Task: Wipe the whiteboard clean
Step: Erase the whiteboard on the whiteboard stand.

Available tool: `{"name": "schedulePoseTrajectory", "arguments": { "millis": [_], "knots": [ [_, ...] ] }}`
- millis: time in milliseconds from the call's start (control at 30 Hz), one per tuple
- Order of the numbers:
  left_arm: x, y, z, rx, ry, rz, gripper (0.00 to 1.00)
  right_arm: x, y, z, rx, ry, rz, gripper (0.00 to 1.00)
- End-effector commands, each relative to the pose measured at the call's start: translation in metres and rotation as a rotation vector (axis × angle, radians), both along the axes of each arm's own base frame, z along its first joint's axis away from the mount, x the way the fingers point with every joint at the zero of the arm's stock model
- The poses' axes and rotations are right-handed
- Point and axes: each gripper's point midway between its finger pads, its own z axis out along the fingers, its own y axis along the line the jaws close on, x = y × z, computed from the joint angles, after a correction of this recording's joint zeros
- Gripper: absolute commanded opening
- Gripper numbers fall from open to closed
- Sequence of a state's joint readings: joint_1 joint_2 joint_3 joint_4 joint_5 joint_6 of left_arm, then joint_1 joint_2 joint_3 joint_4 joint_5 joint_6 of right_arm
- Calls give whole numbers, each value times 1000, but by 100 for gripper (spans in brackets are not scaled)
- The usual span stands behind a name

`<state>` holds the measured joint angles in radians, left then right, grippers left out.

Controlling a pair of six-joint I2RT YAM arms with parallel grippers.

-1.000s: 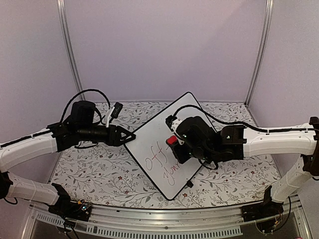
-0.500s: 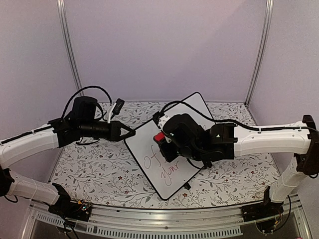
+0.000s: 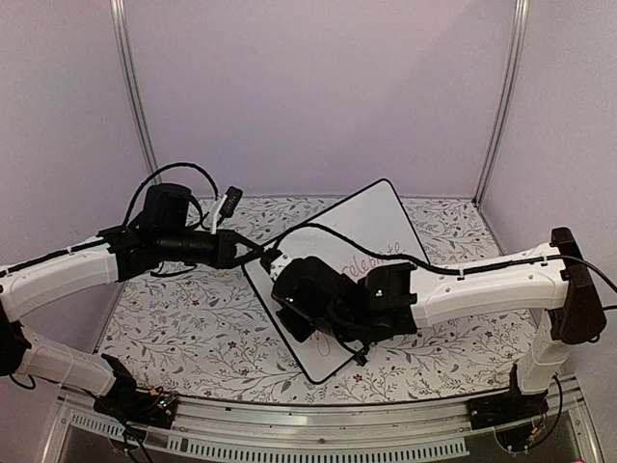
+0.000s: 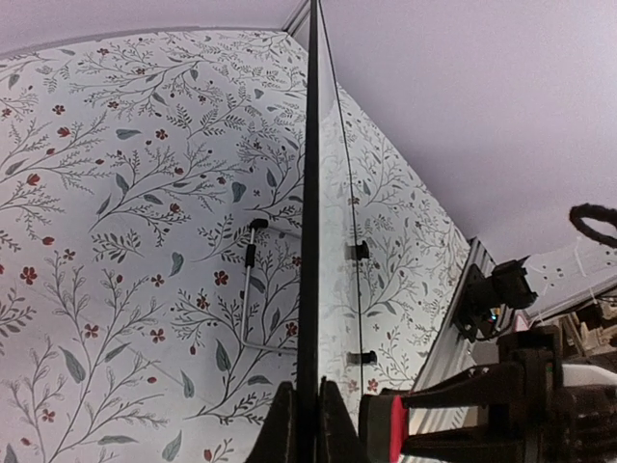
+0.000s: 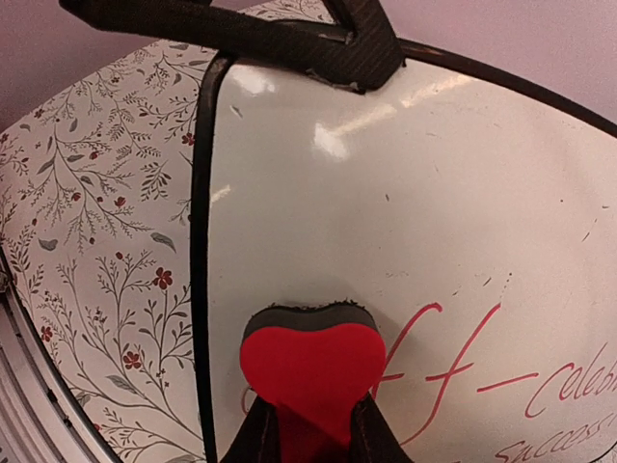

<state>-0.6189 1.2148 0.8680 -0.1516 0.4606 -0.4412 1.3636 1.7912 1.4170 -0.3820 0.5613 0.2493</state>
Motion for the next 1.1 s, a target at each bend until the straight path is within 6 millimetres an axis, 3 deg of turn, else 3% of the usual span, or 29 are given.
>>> {"name": "schedulePoseTrajectory", "arguments": {
  "millis": [0, 533, 1067],
  "knots": [
    [6, 5, -4, 15, -69, 12, 0, 5, 4, -3, -14, -18, -58, 16],
    [6, 7, -2, -14, -63, 1, 0, -12, 1, -45, -107, 33, -65, 16],
    [5, 7, -1, -21, -65, -1, 0, -33, -30, -82, -154, 120, -105, 16]
  ]
}}
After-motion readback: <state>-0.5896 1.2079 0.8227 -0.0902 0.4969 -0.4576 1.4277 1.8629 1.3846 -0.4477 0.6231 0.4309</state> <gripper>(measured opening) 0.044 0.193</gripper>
